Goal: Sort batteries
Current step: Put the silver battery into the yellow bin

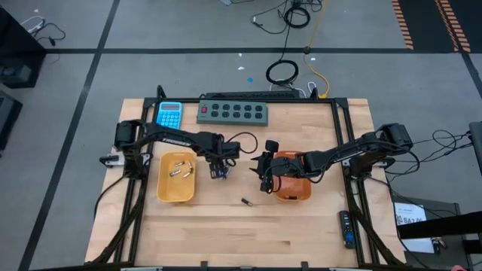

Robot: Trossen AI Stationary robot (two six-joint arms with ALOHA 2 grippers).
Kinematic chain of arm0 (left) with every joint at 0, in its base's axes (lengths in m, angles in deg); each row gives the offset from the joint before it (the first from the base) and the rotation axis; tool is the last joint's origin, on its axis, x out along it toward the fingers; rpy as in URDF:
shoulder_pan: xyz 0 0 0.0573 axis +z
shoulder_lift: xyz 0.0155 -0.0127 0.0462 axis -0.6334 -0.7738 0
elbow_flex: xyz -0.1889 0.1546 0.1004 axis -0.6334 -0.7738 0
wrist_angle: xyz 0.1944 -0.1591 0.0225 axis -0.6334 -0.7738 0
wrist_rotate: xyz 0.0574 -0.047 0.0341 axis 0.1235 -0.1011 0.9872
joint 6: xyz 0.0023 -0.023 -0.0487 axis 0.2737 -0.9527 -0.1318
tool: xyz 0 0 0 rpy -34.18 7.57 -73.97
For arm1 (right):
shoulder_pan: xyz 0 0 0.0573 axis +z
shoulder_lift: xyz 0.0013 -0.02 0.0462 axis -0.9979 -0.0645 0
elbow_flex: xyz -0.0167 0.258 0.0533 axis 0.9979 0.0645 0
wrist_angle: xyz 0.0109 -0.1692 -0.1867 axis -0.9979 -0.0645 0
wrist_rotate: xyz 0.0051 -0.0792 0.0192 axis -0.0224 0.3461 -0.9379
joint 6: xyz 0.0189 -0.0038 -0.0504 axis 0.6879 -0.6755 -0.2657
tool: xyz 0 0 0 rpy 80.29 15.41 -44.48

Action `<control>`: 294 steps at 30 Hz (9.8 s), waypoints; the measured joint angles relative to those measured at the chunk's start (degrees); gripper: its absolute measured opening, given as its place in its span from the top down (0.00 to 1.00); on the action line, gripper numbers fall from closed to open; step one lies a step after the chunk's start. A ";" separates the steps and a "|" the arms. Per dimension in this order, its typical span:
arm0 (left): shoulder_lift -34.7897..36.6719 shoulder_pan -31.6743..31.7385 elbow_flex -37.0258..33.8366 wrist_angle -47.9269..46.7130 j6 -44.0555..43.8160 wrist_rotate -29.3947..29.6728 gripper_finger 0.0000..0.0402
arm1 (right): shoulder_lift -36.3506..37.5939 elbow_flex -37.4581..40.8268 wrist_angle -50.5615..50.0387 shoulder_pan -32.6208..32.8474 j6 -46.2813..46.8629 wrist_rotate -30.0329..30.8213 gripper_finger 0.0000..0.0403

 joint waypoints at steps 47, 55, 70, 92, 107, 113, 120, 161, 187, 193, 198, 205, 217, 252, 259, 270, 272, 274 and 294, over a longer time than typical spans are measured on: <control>14.28 -15.20 0.25 -21.34 -16.93 -3.43 0.90 | -7.39 -2.45 -3.29 1.96 0.50 -10.29 0.71; 14.19 -22.60 -5.34 -24.66 -25.08 -1.75 0.89 | -10.03 -6.17 -5.60 3.54 0.52 -10.22 0.75; 14.28 -25.56 -9.65 -28.69 -29.15 13.53 0.43 | -8.53 -12.24 -20.12 4.96 4.12 -4.82 0.67; 14.33 -24.46 -7.11 16.70 -5.66 21.23 0.52 | -8.72 -22.05 -48.23 12.77 10.69 -9.29 0.67; 14.32 -27.44 -16.66 44.88 -3.64 17.22 0.52 | -20.68 -35.84 -62.63 18.53 3.88 -10.49 0.67; 14.32 -28.79 -19.49 48.42 -8.25 17.77 0.52 | -24.33 -35.93 -63.51 18.16 -1.53 -10.75 0.66; 14.32 -30.32 -19.71 48.44 -9.84 17.86 0.52 | -26.19 -35.91 -65.17 17.57 -8.11 -7.64 0.56; 14.32 -30.08 -19.71 44.16 -9.99 18.01 0.52 | -30.64 -36.48 -56.89 9.85 -16.53 -12.60 0.60; 14.32 -30.31 -19.80 42.15 -10.79 24.48 0.52 | -20.18 -34.70 -36.69 6.99 -8.07 -3.39 0.96; 14.28 -31.24 -20.35 45.63 -9.13 29.82 0.52 | -11.64 -22.33 -14.24 6.80 -4.33 -2.14 0.96; 14.26 -31.59 -20.33 55.56 -3.50 31.16 0.52 | -7.05 -7.56 11.45 6.95 -2.21 0.32 0.96; 14.28 -30.55 -22.63 67.41 1.55 32.16 0.52 | -4.90 6.94 41.79 7.10 0.26 0.22 0.96; 14.30 -25.76 -23.08 80.08 4.76 24.51 0.52 | -5.60 9.05 51.24 7.79 -4.18 -3.49 0.96; 44.24 -31.25 -22.49 0.61 -44.06 5.69 0.87 | 3.19 8.92 29.19 7.40 4.74 3.56 0.62; 43.46 -35.35 -22.60 -12.01 -56.48 1.36 0.75 | 3.15 8.92 28.44 7.39 5.11 3.54 0.66; 39.83 -31.78 -22.58 -7.54 -52.29 1.01 0.38 | 3.15 8.94 27.66 7.37 4.95 3.25 0.66; 39.32 -29.83 -22.58 -3.65 -49.27 1.55 0.38 | 3.15 8.94 27.59 7.25 5.05 3.18 0.66; 38.72 -27.78 -22.58 -1.40 -46.38 1.87 0.37 | 3.15 8.94 27.59 7.19 5.11 3.13 0.66; 17.77 -18.40 -9.16 10.14 -13.88 6.89 0.42 | 3.10 -6.67 -19.27 13.81 17.86 -1.35 0.66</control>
